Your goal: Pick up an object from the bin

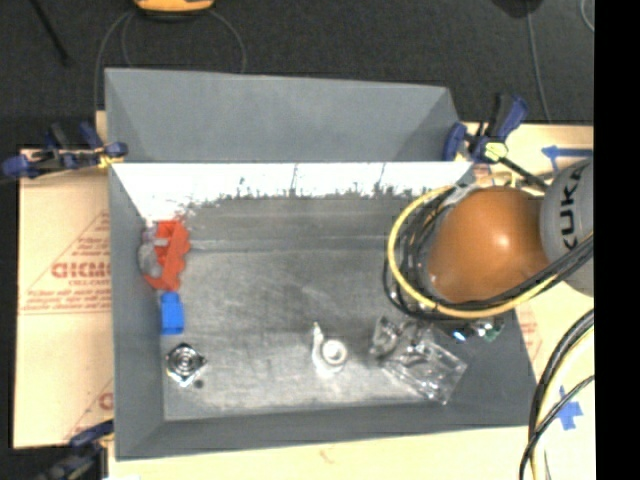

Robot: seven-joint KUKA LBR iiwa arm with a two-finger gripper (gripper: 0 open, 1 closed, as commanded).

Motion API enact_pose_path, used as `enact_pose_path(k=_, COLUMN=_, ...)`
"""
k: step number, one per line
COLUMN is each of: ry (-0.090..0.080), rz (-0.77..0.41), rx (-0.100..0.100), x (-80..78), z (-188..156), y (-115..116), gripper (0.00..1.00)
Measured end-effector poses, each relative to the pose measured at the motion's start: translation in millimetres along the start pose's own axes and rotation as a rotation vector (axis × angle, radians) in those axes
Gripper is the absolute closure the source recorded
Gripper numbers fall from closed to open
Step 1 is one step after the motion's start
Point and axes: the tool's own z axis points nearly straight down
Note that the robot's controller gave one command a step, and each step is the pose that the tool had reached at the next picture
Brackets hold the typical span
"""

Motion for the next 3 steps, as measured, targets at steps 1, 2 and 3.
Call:
enact_pose_path(k=1, ry=0.019, rz=0.007, rx=0.005, x=-13.7, z=-87, y=11, gripper=1.0)
enact_pose_path(k=2, ry=0.021, rz=0.01, rx=-0.004, x=-13.2, z=-83, y=13, gripper=0.0)
enact_pose_path(k=3, ry=0.022, rz=-0.053, rx=-0.009, x=-81.7, z=12, y=15, gripper=0.0)
